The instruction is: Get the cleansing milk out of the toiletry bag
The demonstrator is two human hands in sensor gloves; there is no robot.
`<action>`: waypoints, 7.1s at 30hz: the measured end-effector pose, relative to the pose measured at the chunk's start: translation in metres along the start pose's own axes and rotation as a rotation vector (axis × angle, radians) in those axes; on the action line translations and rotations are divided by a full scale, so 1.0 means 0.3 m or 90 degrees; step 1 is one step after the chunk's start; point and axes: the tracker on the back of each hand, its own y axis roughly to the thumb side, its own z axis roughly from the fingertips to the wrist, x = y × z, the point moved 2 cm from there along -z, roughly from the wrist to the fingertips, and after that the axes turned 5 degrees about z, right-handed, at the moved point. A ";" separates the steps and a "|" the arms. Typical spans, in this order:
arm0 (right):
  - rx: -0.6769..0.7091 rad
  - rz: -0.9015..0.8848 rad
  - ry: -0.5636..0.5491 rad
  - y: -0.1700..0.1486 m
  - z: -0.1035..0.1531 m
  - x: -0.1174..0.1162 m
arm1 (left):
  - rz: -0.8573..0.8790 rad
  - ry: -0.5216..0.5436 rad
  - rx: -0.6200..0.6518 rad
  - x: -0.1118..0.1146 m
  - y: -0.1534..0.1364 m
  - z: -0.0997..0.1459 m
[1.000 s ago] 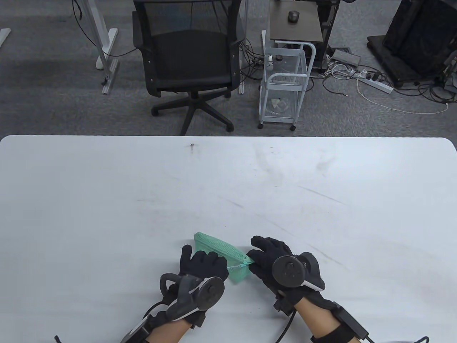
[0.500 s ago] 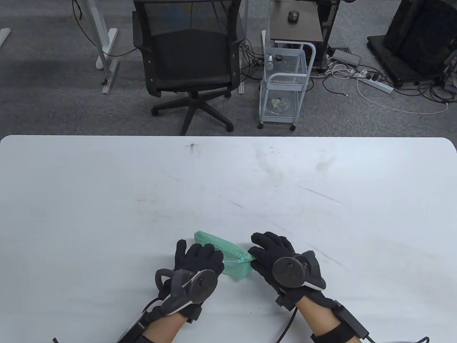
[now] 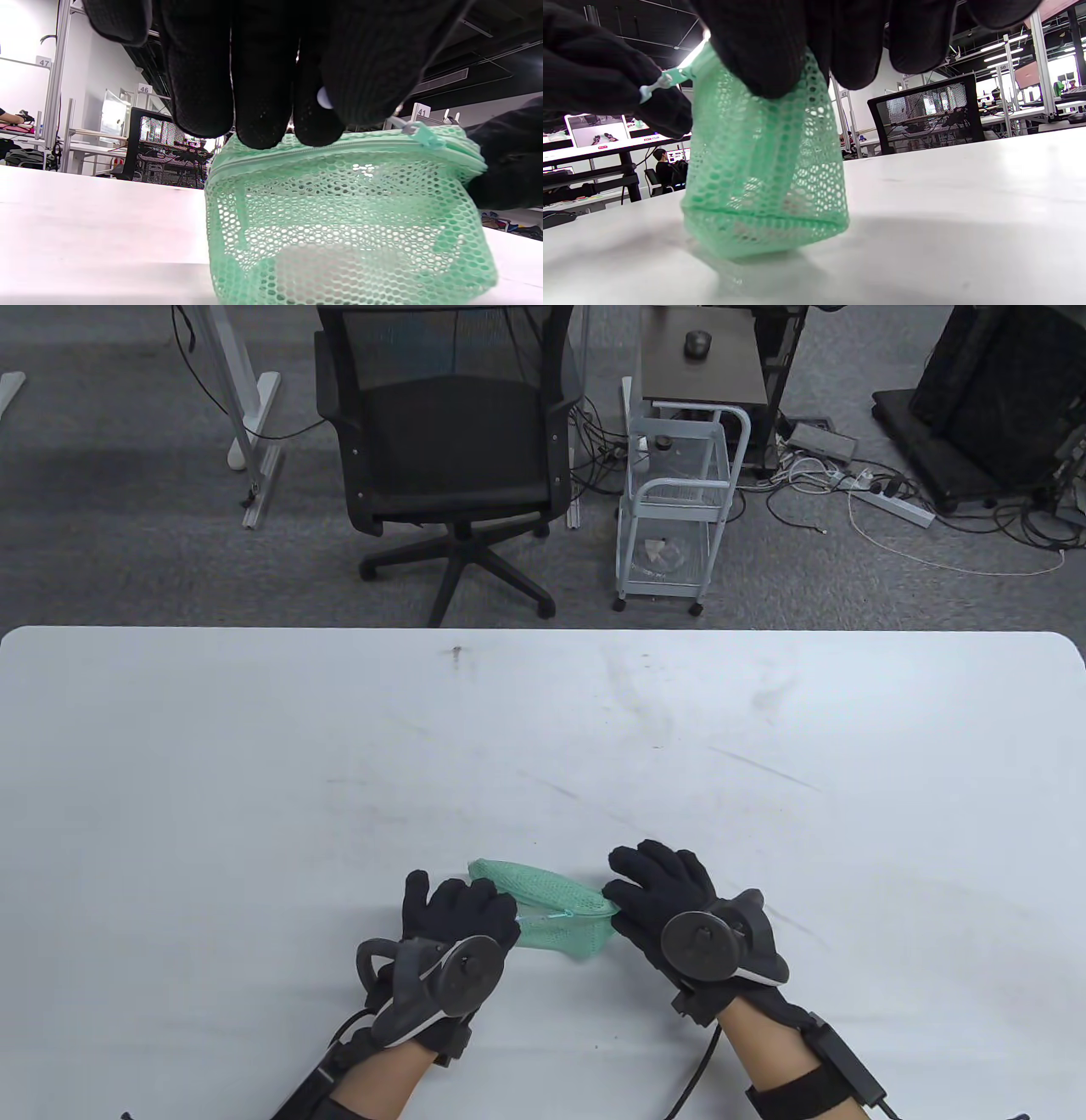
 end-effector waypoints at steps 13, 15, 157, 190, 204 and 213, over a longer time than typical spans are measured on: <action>-0.025 -0.004 0.032 -0.003 -0.001 -0.012 | -0.015 -0.025 0.003 0.031 0.003 -0.008; -0.032 -0.021 0.043 -0.003 -0.002 -0.017 | -0.014 -0.024 0.005 0.031 0.005 -0.007; 0.048 0.032 -0.010 0.077 0.019 0.000 | 0.034 -0.093 -0.077 0.067 -0.162 -0.058; 0.139 0.089 -0.031 0.190 0.037 0.022 | 0.156 -0.062 -0.040 0.032 -0.075 -0.025; 0.149 0.230 0.078 0.228 0.010 -0.077 | 0.150 -0.072 -0.044 0.037 -0.069 -0.026; 0.134 0.321 0.181 0.235 -0.013 -0.145 | 0.149 -0.085 -0.040 0.046 -0.062 -0.027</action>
